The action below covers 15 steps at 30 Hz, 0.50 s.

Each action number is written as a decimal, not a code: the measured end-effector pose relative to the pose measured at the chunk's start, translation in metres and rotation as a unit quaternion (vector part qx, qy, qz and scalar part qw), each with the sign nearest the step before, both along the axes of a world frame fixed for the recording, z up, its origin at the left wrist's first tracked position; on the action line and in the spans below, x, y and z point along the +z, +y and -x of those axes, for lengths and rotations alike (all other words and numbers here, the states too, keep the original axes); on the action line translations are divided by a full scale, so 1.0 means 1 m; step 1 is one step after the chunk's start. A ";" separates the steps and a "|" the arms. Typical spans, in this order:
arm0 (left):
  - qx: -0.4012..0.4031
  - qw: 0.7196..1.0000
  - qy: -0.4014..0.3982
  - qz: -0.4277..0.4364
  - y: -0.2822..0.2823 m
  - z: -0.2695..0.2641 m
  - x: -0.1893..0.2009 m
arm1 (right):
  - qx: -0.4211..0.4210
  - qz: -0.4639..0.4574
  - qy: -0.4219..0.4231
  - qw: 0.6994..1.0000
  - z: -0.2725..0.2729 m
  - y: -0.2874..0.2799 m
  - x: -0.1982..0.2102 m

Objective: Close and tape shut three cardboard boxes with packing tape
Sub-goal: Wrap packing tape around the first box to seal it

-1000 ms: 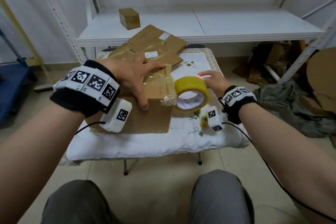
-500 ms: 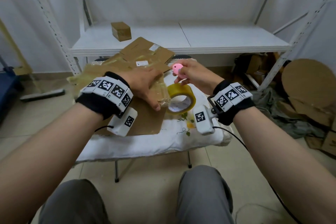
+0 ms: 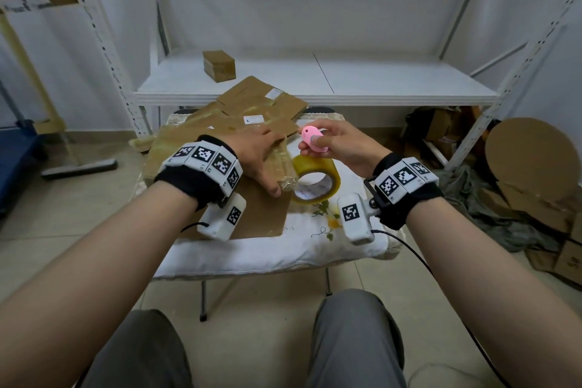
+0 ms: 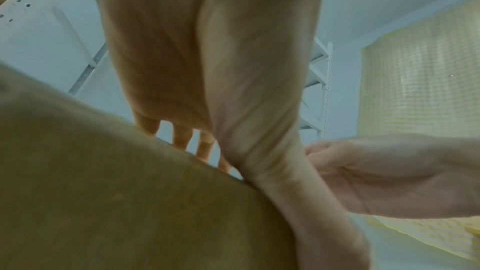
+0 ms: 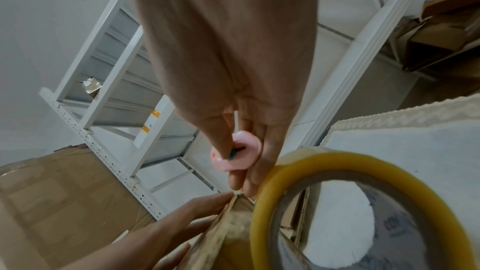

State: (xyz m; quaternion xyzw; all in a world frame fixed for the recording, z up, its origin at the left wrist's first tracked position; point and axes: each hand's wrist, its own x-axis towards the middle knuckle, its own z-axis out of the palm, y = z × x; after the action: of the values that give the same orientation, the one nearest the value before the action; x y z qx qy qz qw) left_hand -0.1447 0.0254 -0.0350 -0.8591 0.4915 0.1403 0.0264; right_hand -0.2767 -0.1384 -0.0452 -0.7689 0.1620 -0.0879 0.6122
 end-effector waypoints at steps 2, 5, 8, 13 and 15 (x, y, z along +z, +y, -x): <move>0.000 1.000 0.000 0.004 0.000 -0.001 -0.001 | -0.004 0.006 0.002 1.000 0.000 0.001 0.000; 0.002 1.000 -0.001 0.010 0.001 -0.003 -0.004 | -0.025 0.050 -0.003 0.998 -0.001 0.005 0.003; 0.005 1.000 0.003 0.012 0.003 -0.005 -0.006 | -0.061 0.078 -0.038 0.994 -0.002 0.010 0.007; 0.008 1.000 0.006 0.010 0.004 -0.006 -0.007 | -0.108 0.049 -0.070 0.991 -0.006 0.010 0.006; 0.008 1.000 0.010 0.012 0.004 -0.007 -0.007 | -0.105 0.053 -0.059 0.991 -0.005 0.008 0.004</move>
State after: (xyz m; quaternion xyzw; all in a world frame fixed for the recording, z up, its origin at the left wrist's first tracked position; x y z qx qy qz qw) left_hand -0.1380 0.0298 -0.0419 -0.8617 0.4866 0.1432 0.0103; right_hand -0.2715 -0.1304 -0.0407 -0.7724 0.2003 -0.2053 0.5667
